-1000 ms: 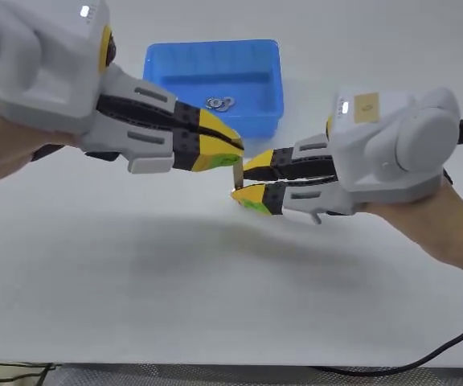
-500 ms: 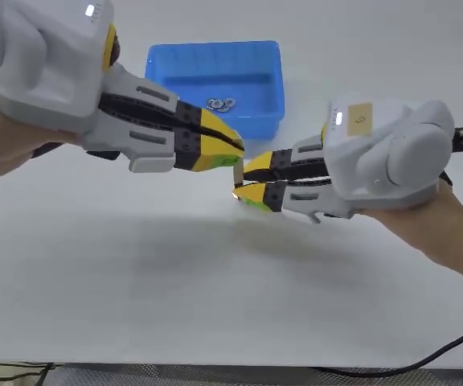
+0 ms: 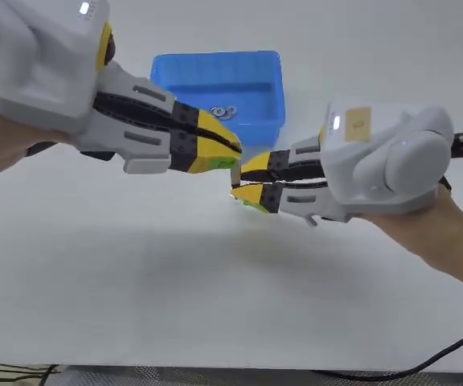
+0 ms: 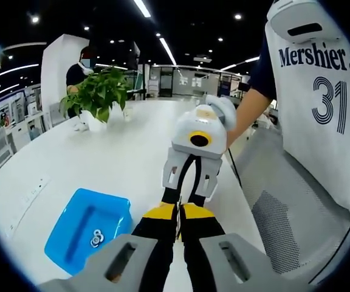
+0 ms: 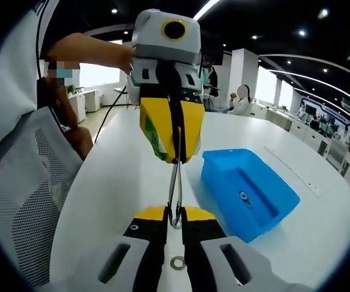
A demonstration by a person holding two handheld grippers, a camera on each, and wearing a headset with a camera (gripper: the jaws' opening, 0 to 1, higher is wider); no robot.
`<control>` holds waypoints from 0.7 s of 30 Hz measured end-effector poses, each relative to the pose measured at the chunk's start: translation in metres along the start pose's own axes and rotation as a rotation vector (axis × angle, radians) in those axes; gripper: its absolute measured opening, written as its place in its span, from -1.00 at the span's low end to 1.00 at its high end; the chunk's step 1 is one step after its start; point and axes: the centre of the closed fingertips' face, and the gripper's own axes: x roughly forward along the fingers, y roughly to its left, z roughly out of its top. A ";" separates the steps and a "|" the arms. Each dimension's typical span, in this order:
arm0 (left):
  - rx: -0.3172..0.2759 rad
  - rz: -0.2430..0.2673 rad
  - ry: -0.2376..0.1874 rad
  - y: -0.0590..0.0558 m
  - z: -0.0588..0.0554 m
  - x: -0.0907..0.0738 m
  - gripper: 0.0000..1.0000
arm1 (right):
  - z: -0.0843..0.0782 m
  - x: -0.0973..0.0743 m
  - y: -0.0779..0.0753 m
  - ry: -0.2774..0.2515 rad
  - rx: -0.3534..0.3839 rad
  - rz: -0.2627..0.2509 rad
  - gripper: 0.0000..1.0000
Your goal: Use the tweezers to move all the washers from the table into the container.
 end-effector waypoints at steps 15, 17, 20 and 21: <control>0.087 0.014 0.004 -0.003 0.031 -0.022 -0.88 | 0.037 -0.012 -0.005 -0.030 -0.080 -0.026 -0.80; 0.107 0.024 0.006 -0.001 0.036 -0.026 -0.88 | 0.044 -0.014 -0.008 -0.028 -0.101 -0.033 -0.80; 0.127 0.028 0.007 0.004 0.042 -0.031 -0.88 | 0.051 -0.015 -0.013 -0.032 -0.118 -0.038 -0.80; 0.132 0.029 0.007 0.005 0.044 -0.032 -0.88 | 0.053 -0.015 -0.016 -0.033 -0.124 -0.039 -0.80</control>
